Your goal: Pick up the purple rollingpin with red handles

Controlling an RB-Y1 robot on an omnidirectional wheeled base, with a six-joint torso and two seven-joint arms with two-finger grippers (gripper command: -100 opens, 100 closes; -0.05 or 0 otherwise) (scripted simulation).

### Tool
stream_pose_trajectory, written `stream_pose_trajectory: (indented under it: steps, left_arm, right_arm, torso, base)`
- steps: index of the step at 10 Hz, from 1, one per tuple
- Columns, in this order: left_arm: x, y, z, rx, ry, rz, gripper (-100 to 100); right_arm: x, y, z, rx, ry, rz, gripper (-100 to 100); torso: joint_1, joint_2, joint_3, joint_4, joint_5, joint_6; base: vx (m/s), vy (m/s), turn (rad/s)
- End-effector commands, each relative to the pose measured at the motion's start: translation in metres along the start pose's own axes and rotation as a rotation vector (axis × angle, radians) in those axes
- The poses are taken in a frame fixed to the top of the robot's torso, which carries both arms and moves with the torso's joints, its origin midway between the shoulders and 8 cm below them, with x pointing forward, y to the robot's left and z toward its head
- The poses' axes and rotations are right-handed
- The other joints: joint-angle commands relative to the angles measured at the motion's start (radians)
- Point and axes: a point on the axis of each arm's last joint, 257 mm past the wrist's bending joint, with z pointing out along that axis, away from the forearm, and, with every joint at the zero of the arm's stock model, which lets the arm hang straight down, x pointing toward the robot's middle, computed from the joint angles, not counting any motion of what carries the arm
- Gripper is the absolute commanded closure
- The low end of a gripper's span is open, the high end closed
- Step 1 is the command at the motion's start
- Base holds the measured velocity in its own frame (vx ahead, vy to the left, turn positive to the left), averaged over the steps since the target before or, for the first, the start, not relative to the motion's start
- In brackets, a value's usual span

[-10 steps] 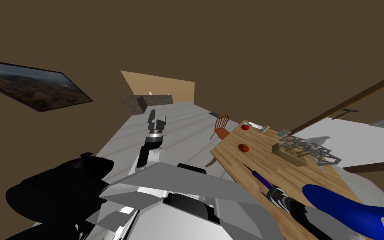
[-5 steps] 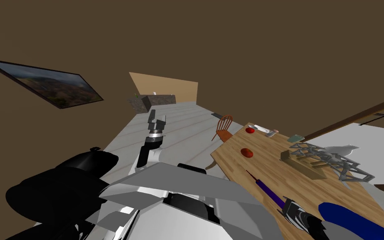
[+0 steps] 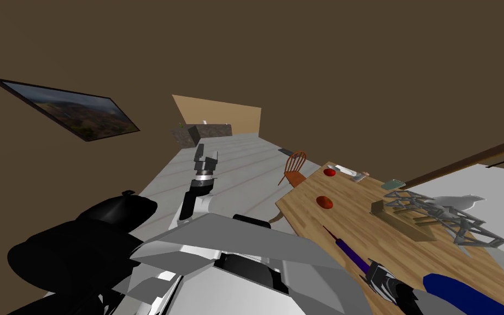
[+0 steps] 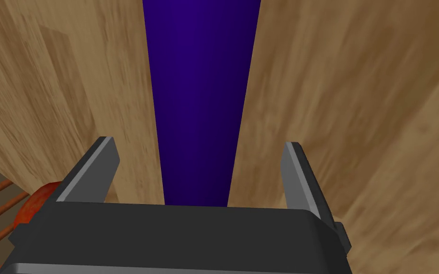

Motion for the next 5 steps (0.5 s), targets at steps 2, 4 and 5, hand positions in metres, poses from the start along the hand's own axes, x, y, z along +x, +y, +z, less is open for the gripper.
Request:
stream_pose_trajectory:
  steps: [2, 4, 5]
  left_arm:
    - [0.0, 0.0, 0.0, 0.0, 0.0, 0.0, 0]
    - [0.0, 0.0, 0.0, 0.0, 0.0, 0.0, 0]
    - [0.0, 0.0, 0.0, 0.0, 0.0, 0.0, 0]
  right_arm:
    - [0.0001, 0.0005, 0.0003, 0.001, 0.001, -0.001, 100]
    - [-0.0001, 0.0005, 0.0003, 0.001, 0.0, 0.001, 100]
    - [-0.0001, 0.0003, 0.0003, 0.001, 0.0, 0.001, 100]
  torso:
    - [0.002, 0.0, 0.0, 0.0, 0.0, 0.0]
    - [0.004, 0.0, 0.0, 0.0, 0.001, 0.0]
    - [0.003, 0.0, 0.0, 0.0, 0.0, 0.0]
  base:
    - [0.003, -0.02, 0.01]
    - [0.0, 0.0, 0.0]
    - [0.0, 0.0, 0.0]
